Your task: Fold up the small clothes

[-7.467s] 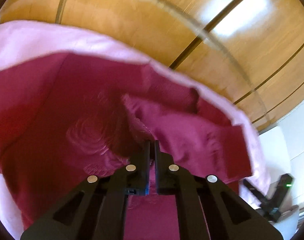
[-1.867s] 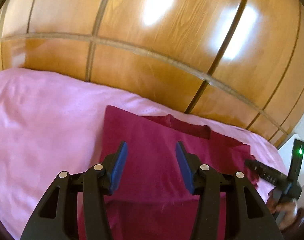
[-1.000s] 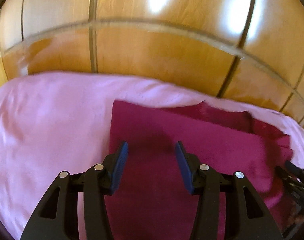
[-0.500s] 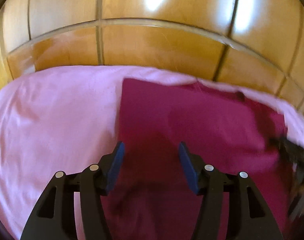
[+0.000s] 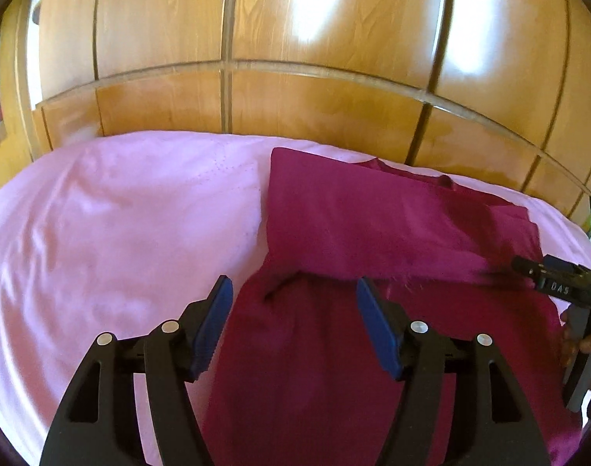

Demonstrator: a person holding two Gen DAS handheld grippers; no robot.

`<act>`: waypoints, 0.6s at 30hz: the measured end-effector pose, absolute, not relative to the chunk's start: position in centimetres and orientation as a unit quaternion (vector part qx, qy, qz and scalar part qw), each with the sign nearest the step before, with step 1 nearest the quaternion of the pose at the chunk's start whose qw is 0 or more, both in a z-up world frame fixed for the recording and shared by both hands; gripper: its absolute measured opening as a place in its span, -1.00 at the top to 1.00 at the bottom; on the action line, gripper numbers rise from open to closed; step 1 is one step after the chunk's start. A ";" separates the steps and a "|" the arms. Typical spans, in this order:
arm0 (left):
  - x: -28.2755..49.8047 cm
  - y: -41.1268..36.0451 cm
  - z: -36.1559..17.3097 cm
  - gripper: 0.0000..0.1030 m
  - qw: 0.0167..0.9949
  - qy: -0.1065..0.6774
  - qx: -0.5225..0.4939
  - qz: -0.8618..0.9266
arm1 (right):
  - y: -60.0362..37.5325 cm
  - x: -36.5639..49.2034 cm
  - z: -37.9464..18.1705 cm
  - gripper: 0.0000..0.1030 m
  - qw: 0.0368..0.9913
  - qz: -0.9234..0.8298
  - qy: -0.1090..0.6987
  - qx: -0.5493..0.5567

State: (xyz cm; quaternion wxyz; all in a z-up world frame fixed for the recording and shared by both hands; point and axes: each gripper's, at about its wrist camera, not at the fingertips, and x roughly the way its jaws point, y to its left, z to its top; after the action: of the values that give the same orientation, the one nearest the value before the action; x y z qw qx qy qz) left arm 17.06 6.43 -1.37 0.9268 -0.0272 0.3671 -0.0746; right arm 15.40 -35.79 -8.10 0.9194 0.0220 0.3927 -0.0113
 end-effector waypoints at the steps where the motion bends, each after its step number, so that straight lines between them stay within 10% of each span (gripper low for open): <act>1: 16.1 6.7 -1.2 -0.27 0.927 0.367 -0.027 -0.077 | -35.8 15.0 -8.1 -0.95 0.918 -0.010 0.396 0.023; 18: 8.4 9.3 -2.4 -0.30 0.916 0.394 -0.014 -0.076 | -40.8 2.0 -10.5 -0.94 0.878 0.015 0.473 0.071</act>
State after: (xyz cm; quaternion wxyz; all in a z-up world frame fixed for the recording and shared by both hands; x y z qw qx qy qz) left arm 8.37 9.26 -2.38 0.9159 -0.0140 0.3938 -0.0758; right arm 2.00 -40.75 -10.54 0.8782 0.0710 0.4728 0.0149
